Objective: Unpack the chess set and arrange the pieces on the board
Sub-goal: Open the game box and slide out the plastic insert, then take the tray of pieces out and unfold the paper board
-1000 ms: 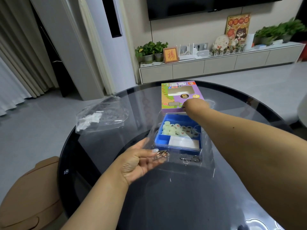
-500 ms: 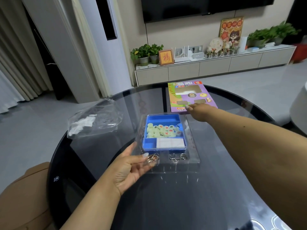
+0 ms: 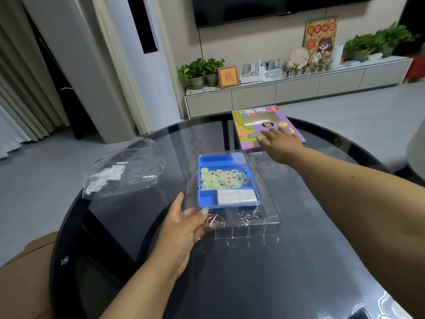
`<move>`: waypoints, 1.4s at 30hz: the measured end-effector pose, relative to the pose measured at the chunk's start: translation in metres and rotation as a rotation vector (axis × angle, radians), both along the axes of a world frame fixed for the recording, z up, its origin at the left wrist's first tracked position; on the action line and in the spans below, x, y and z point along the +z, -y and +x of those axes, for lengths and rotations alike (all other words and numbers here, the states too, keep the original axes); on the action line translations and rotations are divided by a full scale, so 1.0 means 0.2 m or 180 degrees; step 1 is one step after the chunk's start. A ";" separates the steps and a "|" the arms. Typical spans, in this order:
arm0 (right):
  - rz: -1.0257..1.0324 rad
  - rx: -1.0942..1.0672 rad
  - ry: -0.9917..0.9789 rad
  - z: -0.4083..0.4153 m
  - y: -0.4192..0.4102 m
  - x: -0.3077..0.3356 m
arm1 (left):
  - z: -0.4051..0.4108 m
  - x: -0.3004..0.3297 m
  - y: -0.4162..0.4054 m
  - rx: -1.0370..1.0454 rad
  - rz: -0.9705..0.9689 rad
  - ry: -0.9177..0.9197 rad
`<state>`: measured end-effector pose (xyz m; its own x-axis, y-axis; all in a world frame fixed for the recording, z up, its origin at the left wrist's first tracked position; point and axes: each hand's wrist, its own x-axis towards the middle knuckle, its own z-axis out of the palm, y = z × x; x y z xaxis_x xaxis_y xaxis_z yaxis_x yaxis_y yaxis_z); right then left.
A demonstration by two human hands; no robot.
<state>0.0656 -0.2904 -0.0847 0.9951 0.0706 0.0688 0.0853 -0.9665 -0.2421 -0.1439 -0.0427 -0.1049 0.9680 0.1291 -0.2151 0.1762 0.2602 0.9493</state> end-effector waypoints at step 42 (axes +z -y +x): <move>0.2158 -0.0433 -0.0321 -0.55 0.04 0.07 | 0.03 -0.09 -0.11 0.0950 0.3120 0.0025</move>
<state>-0.0449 -0.2983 -0.0702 0.9959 -0.0810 -0.0395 -0.0803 -0.5998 -0.7961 -0.1370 -0.0216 -0.1232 0.8685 0.4807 0.1209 0.2244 -0.5987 0.7689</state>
